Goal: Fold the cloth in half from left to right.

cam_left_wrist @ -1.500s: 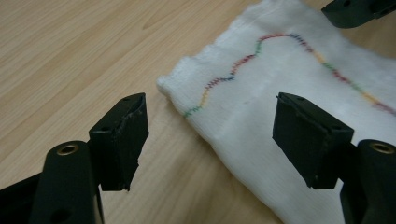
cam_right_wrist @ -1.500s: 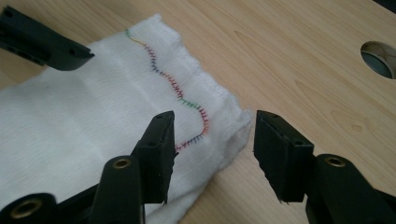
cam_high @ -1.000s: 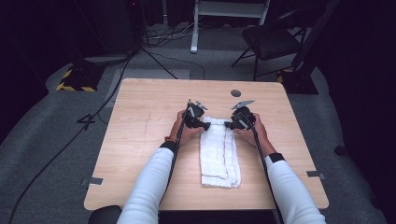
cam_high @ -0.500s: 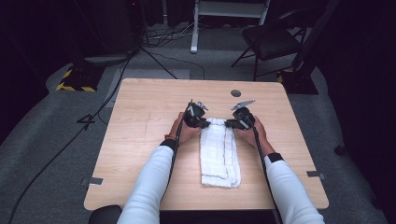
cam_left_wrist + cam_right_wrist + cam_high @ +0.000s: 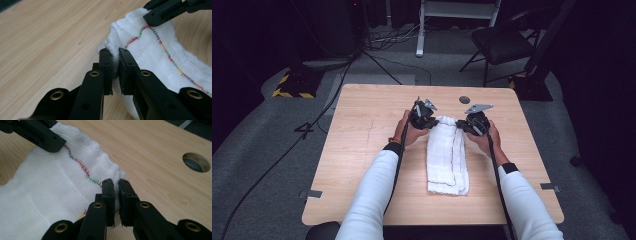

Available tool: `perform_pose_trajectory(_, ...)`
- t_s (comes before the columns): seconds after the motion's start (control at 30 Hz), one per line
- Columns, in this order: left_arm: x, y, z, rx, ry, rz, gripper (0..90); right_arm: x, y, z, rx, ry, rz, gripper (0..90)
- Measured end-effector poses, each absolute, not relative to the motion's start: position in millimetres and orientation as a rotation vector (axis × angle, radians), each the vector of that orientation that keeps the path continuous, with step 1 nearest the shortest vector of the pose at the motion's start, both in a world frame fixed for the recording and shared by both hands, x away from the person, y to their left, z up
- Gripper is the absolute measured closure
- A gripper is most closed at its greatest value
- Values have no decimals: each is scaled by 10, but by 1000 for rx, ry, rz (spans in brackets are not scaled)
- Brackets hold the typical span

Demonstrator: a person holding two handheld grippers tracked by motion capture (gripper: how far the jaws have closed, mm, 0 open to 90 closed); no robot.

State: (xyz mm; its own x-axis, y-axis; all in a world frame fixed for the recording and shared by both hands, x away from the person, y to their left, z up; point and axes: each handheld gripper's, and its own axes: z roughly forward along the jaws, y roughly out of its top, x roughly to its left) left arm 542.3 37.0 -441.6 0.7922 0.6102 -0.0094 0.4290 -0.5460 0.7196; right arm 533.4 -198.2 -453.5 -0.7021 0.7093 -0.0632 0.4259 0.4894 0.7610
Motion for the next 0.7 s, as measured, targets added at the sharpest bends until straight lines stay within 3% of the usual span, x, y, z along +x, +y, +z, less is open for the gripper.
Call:
perform_pose_trajectory(0.4,5390,452,-4220,2193,716,370,820,5279,-1959,-4243,865,2319,1094,847)
perform_pose_trajectory(0.7,5155,537,-4155,2164,634,337,819,5112,-1992,-4140,801,2338,1144,847)
